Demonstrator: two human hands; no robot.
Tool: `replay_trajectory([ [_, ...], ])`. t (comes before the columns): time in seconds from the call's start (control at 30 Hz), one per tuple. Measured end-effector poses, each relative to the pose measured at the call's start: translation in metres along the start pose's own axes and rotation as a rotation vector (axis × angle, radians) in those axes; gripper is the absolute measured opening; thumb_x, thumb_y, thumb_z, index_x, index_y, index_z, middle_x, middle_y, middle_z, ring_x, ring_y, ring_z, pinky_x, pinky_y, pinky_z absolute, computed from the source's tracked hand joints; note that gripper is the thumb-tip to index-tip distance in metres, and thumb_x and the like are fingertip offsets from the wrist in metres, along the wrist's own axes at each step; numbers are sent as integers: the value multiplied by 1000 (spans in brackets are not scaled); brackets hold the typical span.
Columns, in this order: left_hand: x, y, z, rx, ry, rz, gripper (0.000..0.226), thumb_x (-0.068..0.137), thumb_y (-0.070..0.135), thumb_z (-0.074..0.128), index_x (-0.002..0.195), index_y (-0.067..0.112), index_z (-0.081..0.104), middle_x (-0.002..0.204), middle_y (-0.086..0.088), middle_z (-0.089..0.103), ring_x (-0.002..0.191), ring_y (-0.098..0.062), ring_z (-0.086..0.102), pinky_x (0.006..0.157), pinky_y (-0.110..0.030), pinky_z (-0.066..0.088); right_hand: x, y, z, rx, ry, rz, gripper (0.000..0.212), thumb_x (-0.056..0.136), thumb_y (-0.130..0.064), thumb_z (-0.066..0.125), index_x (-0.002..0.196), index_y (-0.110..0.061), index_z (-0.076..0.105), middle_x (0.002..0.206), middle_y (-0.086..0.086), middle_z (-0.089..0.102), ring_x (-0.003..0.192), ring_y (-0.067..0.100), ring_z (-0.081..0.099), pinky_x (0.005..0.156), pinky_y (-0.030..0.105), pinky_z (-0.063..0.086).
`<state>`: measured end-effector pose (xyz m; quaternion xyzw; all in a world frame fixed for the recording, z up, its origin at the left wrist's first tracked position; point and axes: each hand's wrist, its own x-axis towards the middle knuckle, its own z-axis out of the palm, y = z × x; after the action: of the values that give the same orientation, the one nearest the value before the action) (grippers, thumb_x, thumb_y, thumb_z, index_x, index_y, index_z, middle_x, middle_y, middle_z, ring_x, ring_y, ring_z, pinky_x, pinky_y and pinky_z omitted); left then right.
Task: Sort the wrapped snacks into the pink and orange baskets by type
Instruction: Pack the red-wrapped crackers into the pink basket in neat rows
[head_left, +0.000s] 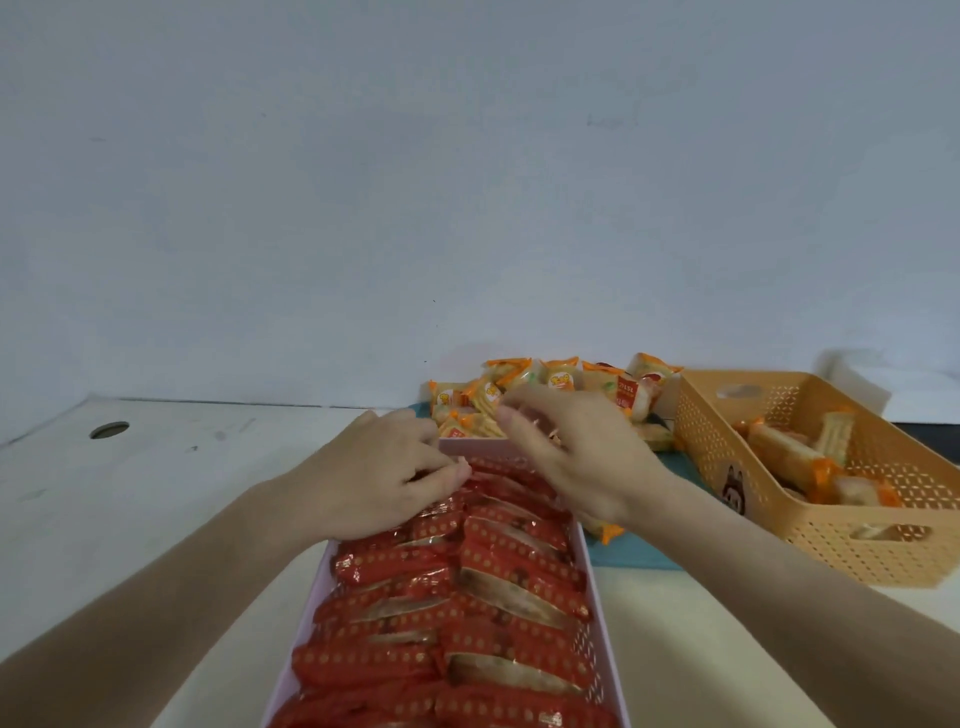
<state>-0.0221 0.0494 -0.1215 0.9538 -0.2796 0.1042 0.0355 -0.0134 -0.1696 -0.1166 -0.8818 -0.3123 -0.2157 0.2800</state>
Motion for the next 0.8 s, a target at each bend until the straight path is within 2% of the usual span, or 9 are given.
replay_trajectory([
  [0.1, 13, 1, -15, -181, -106, -46, 48, 93, 56, 38, 68, 25, 65, 67, 9, 63, 65, -5, 58, 66, -24, 45, 15, 39, -6, -137, 150, 136, 21, 95, -28, 48, 108, -20, 64, 93, -5, 69, 85, 16, 63, 75, 36, 48],
  [0.2, 40, -18, -27, -502, 152, -190, 15, 91, 26, 62, 82, 26, 75, 62, 11, 70, 58, -1, 61, 63, -19, 46, 29, 97, -9, -301, 38, 458, 41, 93, -24, 48, 134, -18, 49, 133, 7, 56, 122, 29, 49, 97, 43, 43],
  [0.27, 63, -42, -19, -539, 232, -270, 15, 86, 17, 65, 88, 29, 74, 68, 8, 72, 65, -2, 61, 65, -21, 45, 33, 127, -5, -312, -84, 607, 57, 90, -17, 49, 145, -18, 33, 149, 8, 40, 137, 31, 33, 107, 48, 35],
  [0.33, 81, -66, 4, -405, 43, -318, 11, 85, 28, 69, 95, 32, 72, 86, 10, 72, 84, -5, 64, 69, -16, 43, 34, 141, 1, -308, -190, 673, 69, 87, -15, 55, 148, -20, 24, 156, 4, 27, 144, 28, 19, 109, 53, 31],
  [0.37, 92, -72, 20, -322, -107, -319, 22, 84, 40, 69, 104, 32, 69, 97, 9, 70, 93, -7, 63, 74, -15, 42, 38, 148, 5, -315, -224, 697, 72, 86, -16, 59, 148, -23, 22, 157, 2, 24, 145, 27, 14, 108, 56, 28],
  [0.47, 108, -81, 60, -240, -387, -331, 61, 79, 64, 63, 129, 32, 47, 116, 8, 58, 104, -12, 56, 85, -24, 43, 46, 158, 13, -420, -184, 706, 69, 83, -13, 61, 142, -25, 30, 149, 2, 36, 142, 24, 22, 106, 58, 24],
  [0.6, 118, -86, 74, -393, -366, -285, 70, 69, 59, 75, 128, 37, 46, 124, 13, 57, 113, -13, 58, 94, -29, 47, 56, 160, 23, -544, -103, 584, 41, 82, -7, 48, 120, -20, 57, 125, 2, 56, 119, 23, 49, 101, 48, 32],
  [0.7, 122, -85, 67, -439, -490, -179, 66, 72, 53, 76, 132, 39, 52, 130, 18, 57, 119, -9, 57, 100, -29, 46, 56, 152, 22, -201, -217, 557, 27, 85, -13, 55, 109, -15, 68, 105, 4, 68, 93, 21, 61, 80, 33, 49],
  [0.8, 134, -87, 58, -445, -286, -206, 51, 79, 34, 77, 125, 33, 55, 117, 12, 57, 101, -7, 58, 84, -18, 45, 52, 143, 17, 106, -249, 528, 16, 88, -14, 56, 97, -19, 68, 84, -4, 65, 80, 14, 59, 73, 27, 48],
])
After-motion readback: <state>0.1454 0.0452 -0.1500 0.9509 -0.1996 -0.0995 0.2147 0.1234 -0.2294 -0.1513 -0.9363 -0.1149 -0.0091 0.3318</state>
